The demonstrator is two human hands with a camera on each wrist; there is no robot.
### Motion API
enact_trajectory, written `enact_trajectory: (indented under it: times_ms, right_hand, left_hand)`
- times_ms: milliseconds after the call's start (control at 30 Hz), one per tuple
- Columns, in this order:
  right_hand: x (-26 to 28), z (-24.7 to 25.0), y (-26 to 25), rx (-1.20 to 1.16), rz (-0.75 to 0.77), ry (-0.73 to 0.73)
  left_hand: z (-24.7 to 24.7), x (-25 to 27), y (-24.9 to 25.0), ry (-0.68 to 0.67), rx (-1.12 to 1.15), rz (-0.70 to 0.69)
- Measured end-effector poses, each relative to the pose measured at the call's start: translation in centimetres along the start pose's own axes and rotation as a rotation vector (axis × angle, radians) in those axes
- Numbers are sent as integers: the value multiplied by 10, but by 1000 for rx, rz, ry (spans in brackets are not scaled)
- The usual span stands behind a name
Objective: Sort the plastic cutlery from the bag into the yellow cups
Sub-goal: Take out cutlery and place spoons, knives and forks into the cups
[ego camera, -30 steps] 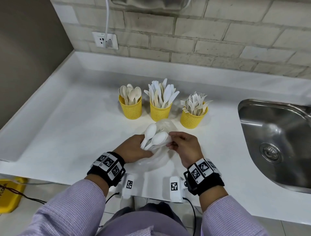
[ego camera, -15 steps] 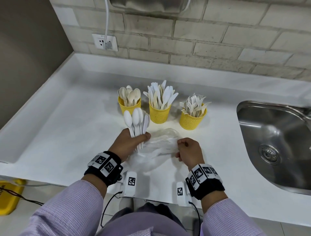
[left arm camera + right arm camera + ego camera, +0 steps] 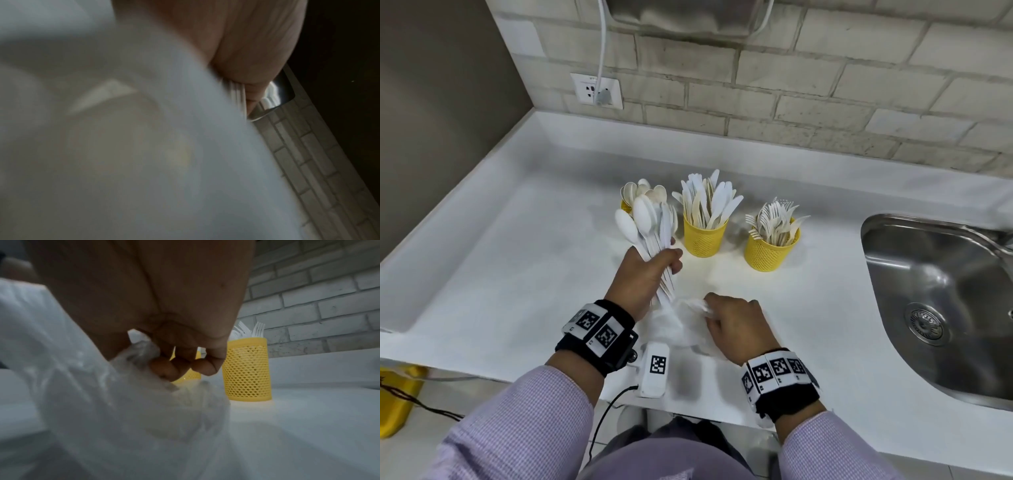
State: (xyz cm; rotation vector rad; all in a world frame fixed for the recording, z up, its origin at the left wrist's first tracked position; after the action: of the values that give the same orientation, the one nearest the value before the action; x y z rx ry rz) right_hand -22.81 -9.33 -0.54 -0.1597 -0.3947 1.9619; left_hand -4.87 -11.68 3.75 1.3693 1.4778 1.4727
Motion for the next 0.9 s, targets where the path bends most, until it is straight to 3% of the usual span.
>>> enact_trajectory:
  times_ms: [100,233,333,433,567,767,900]
  right_hand:
    - [2,-2,9,90,-66,-23]
    - [2,-4,21,92,-196,-99]
    - [1,4,23,-23,-237,-114]
    - [-3,35,12,-176,-162,5]
    - [-6,73,-16,-577,-91,119]
    - [-13,63,-52,-1356,-214,-358]
    - [-12,64,-52,-1391,-221,-364]
  left_hand:
    - [3,-4,13,73,145,-16]
    - [-2,0,30,9,192,-27]
    - [-12,7,32,-79,168,-38]
    - [-20,12,30,-117,182,-36]
    - [-25,14,26,-90,217,7]
    - [-39,20,26,-154,238,24]
    - [-37,22,35,-215,-118,-80]
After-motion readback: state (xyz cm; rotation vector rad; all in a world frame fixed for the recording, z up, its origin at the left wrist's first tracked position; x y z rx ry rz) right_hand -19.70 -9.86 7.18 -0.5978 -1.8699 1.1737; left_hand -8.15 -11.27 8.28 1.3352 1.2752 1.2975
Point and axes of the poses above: each hand's wrist, its own x-axis away from the middle knuckle, its own z-axis out of the back of the hand, y = z × x, the point moved 4 cm from there along -x, towards the middle knuckle, and after that the axes turned 3 degrees about y, right-handed, at the moved point
